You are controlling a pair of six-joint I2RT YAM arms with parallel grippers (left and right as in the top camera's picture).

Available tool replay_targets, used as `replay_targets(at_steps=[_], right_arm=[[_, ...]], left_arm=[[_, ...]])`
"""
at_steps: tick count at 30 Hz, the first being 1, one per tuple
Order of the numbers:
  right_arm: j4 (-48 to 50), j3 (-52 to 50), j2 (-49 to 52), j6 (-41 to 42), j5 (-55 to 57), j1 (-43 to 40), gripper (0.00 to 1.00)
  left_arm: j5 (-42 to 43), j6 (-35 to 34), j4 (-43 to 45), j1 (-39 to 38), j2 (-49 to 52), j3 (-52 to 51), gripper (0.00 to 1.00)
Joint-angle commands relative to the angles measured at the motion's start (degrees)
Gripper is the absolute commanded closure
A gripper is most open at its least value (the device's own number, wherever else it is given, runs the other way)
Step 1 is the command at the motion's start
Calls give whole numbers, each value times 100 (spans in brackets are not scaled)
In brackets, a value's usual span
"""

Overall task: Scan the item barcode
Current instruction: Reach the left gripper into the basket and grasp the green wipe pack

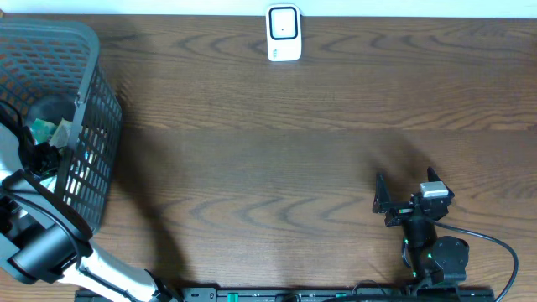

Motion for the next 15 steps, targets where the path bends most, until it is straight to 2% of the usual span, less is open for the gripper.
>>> replay_targets(at_steps=[1, 4, 15], right_arm=[[-22, -7, -26, -22, -22, 46, 1], [-22, -7, -26, -24, -22, 46, 1], [-22, -7, -26, -22, -22, 46, 1]], left_arm=[[-11, -11, 129, 28, 433, -68, 32], [-11, -11, 214, 28, 433, -68, 39], [-13, -52, 584, 31, 433, -74, 39]])
